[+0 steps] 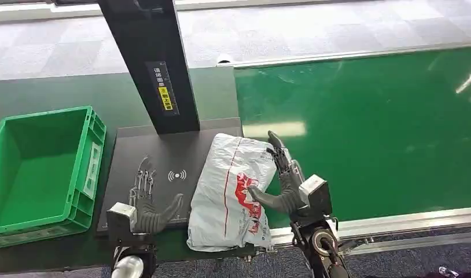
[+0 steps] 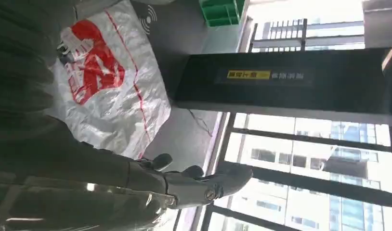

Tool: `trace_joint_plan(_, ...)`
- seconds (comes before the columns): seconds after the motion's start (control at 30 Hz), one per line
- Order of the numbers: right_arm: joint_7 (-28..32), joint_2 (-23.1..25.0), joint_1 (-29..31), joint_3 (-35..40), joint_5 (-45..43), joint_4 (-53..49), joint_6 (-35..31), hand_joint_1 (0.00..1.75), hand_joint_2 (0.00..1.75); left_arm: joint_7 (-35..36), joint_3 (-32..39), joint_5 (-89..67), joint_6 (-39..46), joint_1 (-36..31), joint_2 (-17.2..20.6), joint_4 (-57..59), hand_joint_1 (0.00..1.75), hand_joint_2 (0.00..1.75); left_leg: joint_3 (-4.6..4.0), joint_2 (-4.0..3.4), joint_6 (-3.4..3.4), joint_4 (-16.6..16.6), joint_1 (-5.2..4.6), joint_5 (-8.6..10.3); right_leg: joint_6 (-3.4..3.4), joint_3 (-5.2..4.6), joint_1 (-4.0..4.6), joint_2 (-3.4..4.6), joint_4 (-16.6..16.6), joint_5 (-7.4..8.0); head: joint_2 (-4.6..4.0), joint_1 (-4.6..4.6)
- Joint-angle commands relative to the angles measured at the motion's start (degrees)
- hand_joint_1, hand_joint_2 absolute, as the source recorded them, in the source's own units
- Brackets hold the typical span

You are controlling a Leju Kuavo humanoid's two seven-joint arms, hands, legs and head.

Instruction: Moved the parcel from conveyor to table for the left to box.

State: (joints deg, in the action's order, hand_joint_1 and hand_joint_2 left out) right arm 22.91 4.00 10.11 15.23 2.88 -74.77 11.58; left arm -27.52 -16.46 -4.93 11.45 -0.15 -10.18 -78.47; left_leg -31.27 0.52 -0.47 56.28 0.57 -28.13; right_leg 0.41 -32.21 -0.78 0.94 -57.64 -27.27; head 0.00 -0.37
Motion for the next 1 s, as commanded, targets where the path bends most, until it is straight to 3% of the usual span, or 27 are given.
trace_joint_plan(0.03, 0.0, -1.3, -3.4, -4.4, -0.5, -2.4, -0.4, 0.00, 1.75, 4.6, -10.8, -17.1, -0.8, -6.8, 2.8, 5.6, 0.00, 1.75, -0.05, 0.21, 0.01, 0.0, 0.00, 0.07, -0.02, 0.04, 0.01, -0.29, 0.0, 0.00, 0.00, -0.02)
trace_joint_plan(0.17, 0.0, -1.1, -4.2, -5.1, -0.6, -3.2, -0.5, 0.00, 1.75, 5.7, -13.4, -23.0, -1.2, -9.8, 1.1, 11.4, 0.00, 1.75, -0.04, 0.26, 0.03, -0.1, 0.01, 0.12, -0.03, 0.10, 0.03, -0.42, 0.1, 0.03, 0.00, -0.02)
trace_joint_plan(0.33, -0.7, -0.6, -4.8, -5.9, -1.4, -5.2, 0.1, 0.00, 1.75, 8.1, -17.1, -33.0, 3.4, -18.2, -2.3, 30.9, 0.00, 1.75, 0.03, 0.24, 0.03, -0.1, -0.02, 0.10, -0.01, 0.13, 0.00, -0.37, 0.1, 0.01, 0.00, -0.02)
trace_joint_plan(0.77, -1.5, -0.5, -5.4, -6.9, -3.4, -6.4, 1.8, 0.00, 1.75, 10.7, -20.0, -39.4, 1.7, -25.6, -5.1, 47.8, 0.00, 1.75, 0.02, 0.10, 0.02, 0.0, 0.02, 0.08, -0.03, 0.11, 0.03, -0.25, 0.1, 0.06, 0.00, -0.02)
trace_joint_plan(0.8, -1.5, -0.4, -5.3, -7.1, -3.5, -6.2, 1.8, 0.00, 1.75, 10.4, -19.6, -39.6, 2.1, -25.8, -5.2, 48.4, 1.69, 1.75, 0.04, 0.05, 0.02, 0.0, 0.00, 0.06, -0.02, 0.09, 0.01, -0.16, 0.1, 0.06, 0.00, -0.04)
trace_joint_plan(1.0, -1.5, -0.4, -5.6, -7.5, -3.6, -6.3, 1.9, 0.00, 1.75, 9.3, -17.1, -39.1, 5.7, -24.9, -4.6, 44.6, 1.75, 1.75, 0.01, -0.02, 0.04, -0.1, 0.03, 0.19, -0.05, 0.12, 0.05, -0.19, 0.2, 0.22, 0.00, 0.00)
